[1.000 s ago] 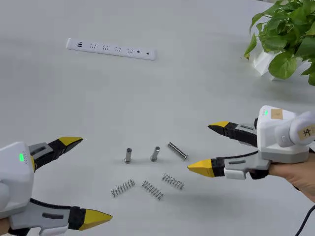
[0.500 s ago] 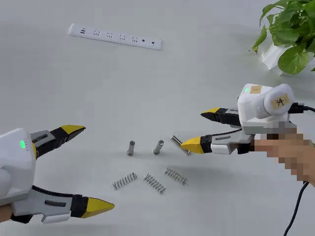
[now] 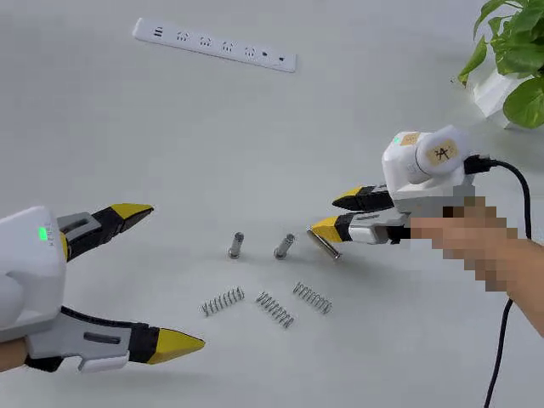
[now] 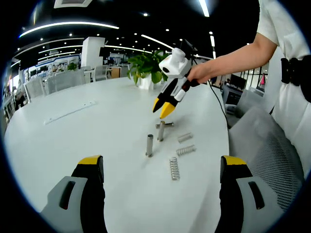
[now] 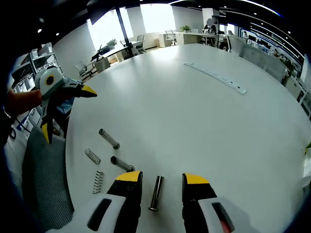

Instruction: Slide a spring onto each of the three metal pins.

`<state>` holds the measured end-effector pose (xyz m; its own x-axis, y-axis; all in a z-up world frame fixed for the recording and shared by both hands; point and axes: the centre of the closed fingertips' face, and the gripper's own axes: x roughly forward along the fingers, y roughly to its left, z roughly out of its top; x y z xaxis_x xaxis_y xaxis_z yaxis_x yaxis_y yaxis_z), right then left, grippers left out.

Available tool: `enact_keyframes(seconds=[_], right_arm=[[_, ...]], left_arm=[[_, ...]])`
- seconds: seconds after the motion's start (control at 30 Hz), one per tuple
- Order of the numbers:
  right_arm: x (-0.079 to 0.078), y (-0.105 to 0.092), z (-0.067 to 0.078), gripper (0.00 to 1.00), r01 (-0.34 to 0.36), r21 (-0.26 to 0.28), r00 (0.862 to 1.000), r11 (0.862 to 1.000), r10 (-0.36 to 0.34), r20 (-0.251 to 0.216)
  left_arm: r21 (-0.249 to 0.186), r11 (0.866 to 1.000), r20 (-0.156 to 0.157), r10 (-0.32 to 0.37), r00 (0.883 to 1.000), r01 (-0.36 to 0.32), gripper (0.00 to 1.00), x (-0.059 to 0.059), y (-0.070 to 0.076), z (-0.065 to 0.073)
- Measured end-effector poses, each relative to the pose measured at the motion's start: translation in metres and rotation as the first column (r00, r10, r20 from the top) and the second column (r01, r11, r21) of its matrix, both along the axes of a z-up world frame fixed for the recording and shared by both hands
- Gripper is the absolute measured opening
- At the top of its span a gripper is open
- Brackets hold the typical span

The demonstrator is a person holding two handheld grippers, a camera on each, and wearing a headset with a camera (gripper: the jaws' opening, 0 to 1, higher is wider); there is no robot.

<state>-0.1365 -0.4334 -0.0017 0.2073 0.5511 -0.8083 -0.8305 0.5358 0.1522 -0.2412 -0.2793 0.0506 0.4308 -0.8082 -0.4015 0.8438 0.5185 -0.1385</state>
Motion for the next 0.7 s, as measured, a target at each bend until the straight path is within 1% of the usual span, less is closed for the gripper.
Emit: enact_keyframes(seconds=[0.13,0.2,0.3,0.43,0.53,0.7], right_arm=[[-0.003,0.002,-0.008,0.24,-0.023,-0.038,1.0,0.999,0.023,-0.016],[-0.006,0.005,-0.012,0.23,-0.035,-0.049,0.999,0.998,0.033,-0.033],[-0.007,0.002,-0.019,0.18,-0.062,-0.099,0.998,0.993,0.059,-0.034],[-0.009,0.004,-0.025,0.15,-0.064,-0.11,0.997,0.992,0.058,-0.055],[-0.01,0.003,-0.029,0.13,-0.075,-0.134,0.996,0.988,0.067,-0.059],[-0.011,0.003,-0.032,0.12,-0.08,-0.142,0.995,0.987,0.069,-0.079]], left_arm=[[-0.006,1.0,-0.005,0.007,1.0,-0.007,0.99,-0.001,0.001,-0.001],[-0.008,1.0,-0.008,0.01,1.0,-0.01,0.99,-0.001,0.001,-0.002],[-0.011,1.0,-0.013,0.012,1.0,-0.012,0.99,-0.002,0.001,-0.004],[-0.015,1.0,-0.016,0.015,1.0,-0.016,0.99,-0.002,0.002,-0.005],[-0.021,1.0,-0.018,0.018,1.0,-0.018,0.99,-0.001,0.002,-0.004],[-0.024,1.0,-0.021,0.019,1.0,-0.02,0.99,-0.002,0.002,-0.005]])
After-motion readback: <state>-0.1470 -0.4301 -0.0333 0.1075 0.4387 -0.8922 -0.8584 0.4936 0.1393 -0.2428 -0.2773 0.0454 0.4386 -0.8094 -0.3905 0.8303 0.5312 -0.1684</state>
